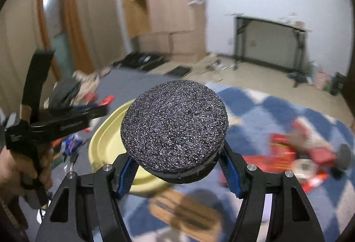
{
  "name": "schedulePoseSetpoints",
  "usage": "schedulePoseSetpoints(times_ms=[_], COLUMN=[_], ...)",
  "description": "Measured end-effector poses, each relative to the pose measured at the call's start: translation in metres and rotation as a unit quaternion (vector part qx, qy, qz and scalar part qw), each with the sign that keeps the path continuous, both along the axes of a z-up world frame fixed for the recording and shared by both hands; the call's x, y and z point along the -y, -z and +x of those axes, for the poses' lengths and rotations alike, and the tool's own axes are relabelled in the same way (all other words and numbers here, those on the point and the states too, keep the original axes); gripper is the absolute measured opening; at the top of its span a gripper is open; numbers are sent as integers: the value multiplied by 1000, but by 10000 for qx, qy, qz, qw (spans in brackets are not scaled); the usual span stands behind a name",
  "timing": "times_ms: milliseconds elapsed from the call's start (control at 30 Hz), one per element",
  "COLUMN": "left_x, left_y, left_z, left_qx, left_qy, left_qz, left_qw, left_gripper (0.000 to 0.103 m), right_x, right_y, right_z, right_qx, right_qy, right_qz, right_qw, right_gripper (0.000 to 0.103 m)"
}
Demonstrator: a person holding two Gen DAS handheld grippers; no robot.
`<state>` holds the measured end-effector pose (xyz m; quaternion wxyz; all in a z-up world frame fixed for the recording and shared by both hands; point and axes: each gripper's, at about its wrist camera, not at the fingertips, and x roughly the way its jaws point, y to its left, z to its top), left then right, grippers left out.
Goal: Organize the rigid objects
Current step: 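Carry lighter and puck to the yellow tray and release both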
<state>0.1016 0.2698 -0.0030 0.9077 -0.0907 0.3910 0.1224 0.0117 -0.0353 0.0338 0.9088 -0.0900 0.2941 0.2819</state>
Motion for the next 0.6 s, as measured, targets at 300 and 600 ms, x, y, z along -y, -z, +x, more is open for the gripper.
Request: schedulePoseSetpoints(times_ms=[300,600], left_x=[-43,-51], left_y=[53,93], left_z=[17,25], left_qx=[-479,-1003], left_qy=[-171,-178], left_qz=[-332,-520], left_qw=[9982,9934], left_gripper=[24,25], right_x=[-86,-148], right_y=[82,119], right_z=[50,111], right_qx=[-525,-756], right_qy=[-484,-653], right_qz=[-791,-1566], right_qw=[9943,9826], right_gripper=[67,67])
